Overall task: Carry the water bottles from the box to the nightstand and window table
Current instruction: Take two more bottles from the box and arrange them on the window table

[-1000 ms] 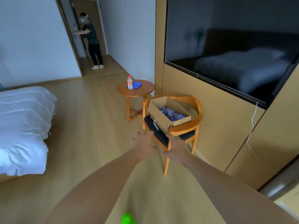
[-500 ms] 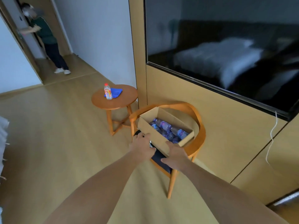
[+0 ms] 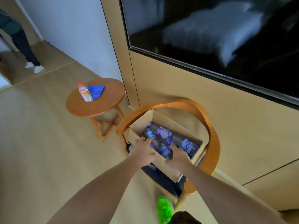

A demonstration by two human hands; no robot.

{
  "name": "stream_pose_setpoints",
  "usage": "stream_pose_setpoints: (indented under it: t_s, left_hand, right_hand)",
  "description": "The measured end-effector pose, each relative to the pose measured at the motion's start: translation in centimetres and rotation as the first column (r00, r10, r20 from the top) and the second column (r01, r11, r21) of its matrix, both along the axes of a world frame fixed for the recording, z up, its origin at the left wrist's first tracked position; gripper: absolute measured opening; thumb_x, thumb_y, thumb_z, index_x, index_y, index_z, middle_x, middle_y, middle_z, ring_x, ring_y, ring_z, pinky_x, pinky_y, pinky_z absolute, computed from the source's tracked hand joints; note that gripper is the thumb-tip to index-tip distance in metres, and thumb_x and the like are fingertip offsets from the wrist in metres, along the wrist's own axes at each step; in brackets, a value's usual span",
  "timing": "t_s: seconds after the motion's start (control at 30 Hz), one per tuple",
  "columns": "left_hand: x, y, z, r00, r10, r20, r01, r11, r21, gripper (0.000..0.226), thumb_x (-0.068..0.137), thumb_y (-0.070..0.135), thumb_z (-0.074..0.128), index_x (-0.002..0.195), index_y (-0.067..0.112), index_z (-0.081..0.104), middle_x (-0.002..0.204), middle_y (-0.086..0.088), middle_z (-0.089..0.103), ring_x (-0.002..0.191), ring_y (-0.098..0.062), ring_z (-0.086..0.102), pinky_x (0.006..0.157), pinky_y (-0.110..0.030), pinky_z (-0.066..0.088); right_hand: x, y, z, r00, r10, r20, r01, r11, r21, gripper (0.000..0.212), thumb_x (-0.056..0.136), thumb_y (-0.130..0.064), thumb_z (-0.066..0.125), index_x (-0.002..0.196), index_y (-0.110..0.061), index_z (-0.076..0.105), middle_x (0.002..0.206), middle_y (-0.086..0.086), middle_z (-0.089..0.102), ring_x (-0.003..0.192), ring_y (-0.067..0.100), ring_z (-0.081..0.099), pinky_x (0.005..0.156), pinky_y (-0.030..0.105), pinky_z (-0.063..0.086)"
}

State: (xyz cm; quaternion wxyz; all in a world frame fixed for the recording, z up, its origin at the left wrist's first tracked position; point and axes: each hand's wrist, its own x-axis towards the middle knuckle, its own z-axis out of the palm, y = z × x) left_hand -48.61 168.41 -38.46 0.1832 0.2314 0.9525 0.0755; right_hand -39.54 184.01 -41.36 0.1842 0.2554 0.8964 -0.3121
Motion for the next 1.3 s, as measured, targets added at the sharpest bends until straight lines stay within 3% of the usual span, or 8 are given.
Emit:
stream_pose_setpoints:
  t_s: [0.17, 0.33, 0.57, 0.77, 0.93, 1.0, 1.13, 1.3]
  left_hand:
    - [-6.4, 3.2, -1.5, 0.999, -0.029, 0.023, 0.03, 0.999, -0.032, 0.065, 0.091, 0.05, 0.062, 0.148, 0.027, 0.041, 0.146, -0.005, 0.043, 0.136, -0.03, 0.04, 0.108, -0.051, 0.042]
    - [-10.1, 5.5, -3.8, 0.984, -0.156, 0.086, 0.163, 0.983, -0.081, 0.066, 0.093, 0.048, 0.061, 0.151, 0.027, 0.037, 0.15, -0.006, 0.04, 0.14, -0.03, 0.036, 0.115, -0.051, 0.037]
    - [-16.4, 8.5, -8.3, 0.947, -0.255, 0.197, 0.281, 0.953, -0.115, 0.068, 0.093, 0.046, 0.061, 0.153, 0.027, 0.037, 0.156, -0.006, 0.038, 0.144, -0.031, 0.034, 0.116, -0.054, 0.035]
    - [-21.3, 11.3, -13.4, 0.874, -0.433, 0.223, 0.463, 0.88, -0.108, 0.065, 0.092, 0.045, 0.065, 0.149, 0.025, 0.041, 0.156, -0.008, 0.04, 0.144, -0.032, 0.037, 0.115, -0.055, 0.038]
    - [-24.5, 13.8, -16.6, 0.821, -0.54, 0.184, 0.556, 0.83, -0.048, 0.071, 0.087, 0.037, 0.074, 0.149, 0.023, 0.043, 0.152, -0.007, 0.045, 0.142, -0.032, 0.04, 0.115, -0.056, 0.04]
    - [-25.5, 14.5, -17.9, 0.78, -0.599, 0.183, 0.613, 0.79, -0.028, 0.075, 0.085, 0.034, 0.077, 0.15, 0.02, 0.043, 0.153, -0.007, 0.044, 0.143, -0.032, 0.039, 0.118, -0.055, 0.036]
    - [-26.8, 15.4, -20.1, 0.7, -0.688, 0.192, 0.705, 0.708, -0.032, 0.08, 0.084, 0.028, 0.078, 0.154, 0.016, 0.04, 0.154, -0.008, 0.046, 0.144, -0.03, 0.04, 0.122, -0.05, 0.031]
    - [-26.4, 15.6, -22.0, 0.65, -0.753, 0.101, 0.759, 0.638, -0.129, 0.09, 0.07, 0.021, 0.089, 0.148, 0.017, 0.043, 0.14, -0.01, 0.044, 0.128, -0.035, 0.045, 0.111, -0.052, 0.042]
  right_hand:
    - [-5.0, 3.2, -1.9, 0.998, -0.041, 0.049, 0.042, 0.999, -0.031, 0.068, 0.085, -0.041, 0.065, 0.145, -0.018, 0.04, 0.136, 0.011, 0.055, 0.126, 0.036, 0.053, 0.097, 0.041, 0.05]
    - [-8.0, 5.1, -3.3, 0.986, -0.12, 0.113, 0.128, 0.989, -0.072, 0.065, 0.086, -0.042, 0.067, 0.144, -0.025, 0.042, 0.137, 0.006, 0.056, 0.126, 0.033, 0.054, 0.1, 0.045, 0.05]
    - [-10.8, 7.0, -7.0, 0.929, -0.286, 0.234, 0.311, 0.947, -0.075, 0.08, 0.085, -0.042, 0.072, 0.153, -0.026, 0.034, 0.145, 0.009, 0.05, 0.133, 0.033, 0.049, 0.104, 0.043, 0.048]
    - [-12.9, 7.5, -10.2, 0.827, -0.489, 0.278, 0.466, 0.872, 0.149, 0.055, 0.091, -0.036, 0.064, 0.141, -0.021, 0.046, 0.14, 0.014, 0.051, 0.131, 0.036, 0.044, 0.105, 0.048, 0.043]
    - [-15.4, 7.4, -12.9, 0.849, -0.47, 0.239, 0.36, 0.848, 0.389, 0.065, 0.085, -0.03, 0.071, 0.144, -0.018, 0.046, 0.146, 0.016, 0.042, 0.134, 0.036, 0.039, 0.113, 0.051, 0.033]
    - [-16.4, 7.6, -14.0, 0.863, -0.418, 0.285, 0.286, 0.868, 0.407, 0.076, 0.082, -0.029, 0.073, 0.15, -0.019, 0.039, 0.15, 0.014, 0.038, 0.139, 0.035, 0.034, 0.119, 0.052, 0.026]
    - [-17.7, 8.2, -15.9, 0.87, -0.332, 0.365, 0.157, 0.887, 0.434, 0.072, 0.079, -0.02, 0.072, 0.145, -0.018, 0.045, 0.14, 0.017, 0.044, 0.131, 0.037, 0.037, 0.117, 0.057, 0.025]
    - [-17.7, 8.5, -17.2, 0.85, -0.226, 0.475, -0.02, 0.888, 0.459, 0.092, 0.068, -0.02, 0.078, 0.149, -0.016, 0.035, 0.131, 0.02, 0.037, 0.118, 0.041, 0.036, 0.11, 0.061, 0.028]
